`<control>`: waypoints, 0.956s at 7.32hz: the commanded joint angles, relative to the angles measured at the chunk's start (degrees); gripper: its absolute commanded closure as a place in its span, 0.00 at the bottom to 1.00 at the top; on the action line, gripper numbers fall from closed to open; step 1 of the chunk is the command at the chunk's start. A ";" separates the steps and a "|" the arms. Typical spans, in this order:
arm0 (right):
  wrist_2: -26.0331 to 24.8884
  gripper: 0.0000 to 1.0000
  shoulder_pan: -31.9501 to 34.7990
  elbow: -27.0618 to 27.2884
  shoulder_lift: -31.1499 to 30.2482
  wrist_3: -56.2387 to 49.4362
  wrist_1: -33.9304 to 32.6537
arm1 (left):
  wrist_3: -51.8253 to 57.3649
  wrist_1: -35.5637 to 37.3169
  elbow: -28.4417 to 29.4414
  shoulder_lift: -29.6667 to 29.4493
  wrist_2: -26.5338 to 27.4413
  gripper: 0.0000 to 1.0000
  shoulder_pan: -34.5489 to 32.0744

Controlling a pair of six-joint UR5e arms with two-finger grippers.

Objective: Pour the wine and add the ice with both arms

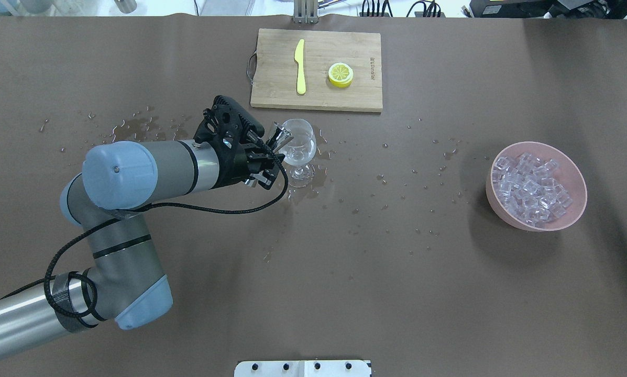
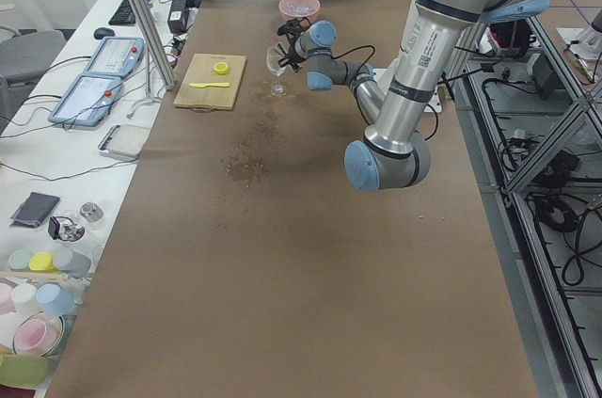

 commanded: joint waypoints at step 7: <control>0.70 0.00 0.00 -0.45 -0.15 0.00 0.00 | 0.18 8.68 -2.56 -1.43 -2.45 1.00 -0.28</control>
